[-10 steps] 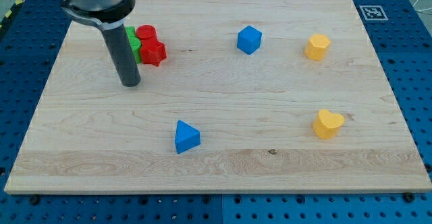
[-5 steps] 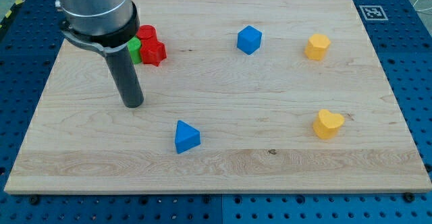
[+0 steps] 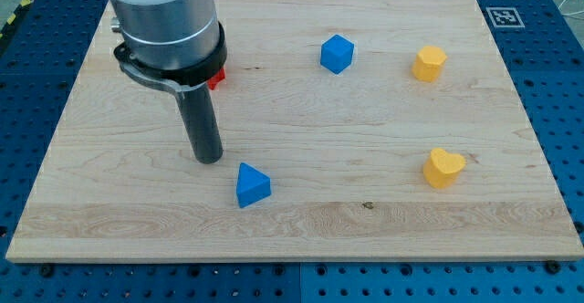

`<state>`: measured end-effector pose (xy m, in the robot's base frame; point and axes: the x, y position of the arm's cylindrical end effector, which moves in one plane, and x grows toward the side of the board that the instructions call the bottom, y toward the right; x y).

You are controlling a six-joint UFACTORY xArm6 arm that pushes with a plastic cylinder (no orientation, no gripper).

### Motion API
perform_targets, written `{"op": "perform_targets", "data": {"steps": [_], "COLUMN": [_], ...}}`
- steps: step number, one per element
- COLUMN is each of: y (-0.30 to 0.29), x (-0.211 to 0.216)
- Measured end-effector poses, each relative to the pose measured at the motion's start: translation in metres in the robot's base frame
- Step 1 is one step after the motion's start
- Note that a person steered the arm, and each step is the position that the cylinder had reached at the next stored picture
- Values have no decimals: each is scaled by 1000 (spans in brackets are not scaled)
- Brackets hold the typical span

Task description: Push blue triangle to bottom center

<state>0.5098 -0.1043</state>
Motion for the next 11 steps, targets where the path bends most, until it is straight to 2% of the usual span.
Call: {"op": "perform_targets", "data": {"steps": [2,4,6,9,11], "y": [19,63,65,55,93], "x": [23,41,43,84,93]}}
